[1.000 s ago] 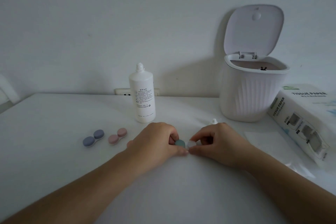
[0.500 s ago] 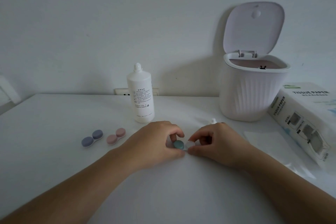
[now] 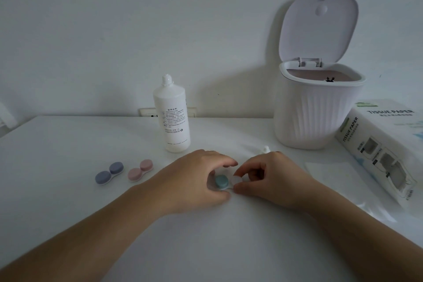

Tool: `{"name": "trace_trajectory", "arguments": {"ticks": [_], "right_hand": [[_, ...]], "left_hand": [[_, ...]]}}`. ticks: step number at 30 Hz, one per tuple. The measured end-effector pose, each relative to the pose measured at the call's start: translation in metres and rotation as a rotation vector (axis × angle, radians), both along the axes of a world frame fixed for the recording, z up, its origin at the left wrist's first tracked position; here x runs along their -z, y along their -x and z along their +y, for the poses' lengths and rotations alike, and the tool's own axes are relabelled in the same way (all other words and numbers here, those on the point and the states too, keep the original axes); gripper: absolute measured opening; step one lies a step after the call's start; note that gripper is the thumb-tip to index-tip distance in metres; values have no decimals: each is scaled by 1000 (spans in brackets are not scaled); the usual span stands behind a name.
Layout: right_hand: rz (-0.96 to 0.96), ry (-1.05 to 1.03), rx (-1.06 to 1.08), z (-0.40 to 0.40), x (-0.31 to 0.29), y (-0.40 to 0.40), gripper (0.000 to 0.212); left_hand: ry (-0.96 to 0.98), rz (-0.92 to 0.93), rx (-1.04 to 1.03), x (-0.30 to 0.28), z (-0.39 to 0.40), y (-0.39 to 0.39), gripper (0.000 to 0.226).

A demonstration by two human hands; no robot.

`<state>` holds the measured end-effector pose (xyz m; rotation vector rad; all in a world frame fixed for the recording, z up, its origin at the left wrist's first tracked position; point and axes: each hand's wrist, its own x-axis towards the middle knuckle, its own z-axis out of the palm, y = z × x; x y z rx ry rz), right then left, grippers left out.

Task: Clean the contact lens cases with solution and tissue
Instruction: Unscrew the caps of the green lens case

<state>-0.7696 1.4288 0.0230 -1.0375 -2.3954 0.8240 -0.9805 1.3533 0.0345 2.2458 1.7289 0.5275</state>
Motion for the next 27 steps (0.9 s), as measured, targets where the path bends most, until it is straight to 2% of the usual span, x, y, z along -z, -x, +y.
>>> {"name": "trace_trajectory", "arguments": {"ticks": [5, 10, 15, 27], "right_hand": [[-8, 4, -7, 0, 0, 1, 13], [1, 1, -4, -1, -1, 1, 14], [20, 9, 3, -1, 1, 1, 18], [9, -12, -4, -2, -1, 2, 19]], "left_hand": [[9, -42, -26, 0, -2, 5, 54], [-69, 93, -49, 0, 1, -1, 33], [-110, 198, -9, -3, 0, -7, 23], [-156, 317, 29, -6, 2, -4, 37]]}}
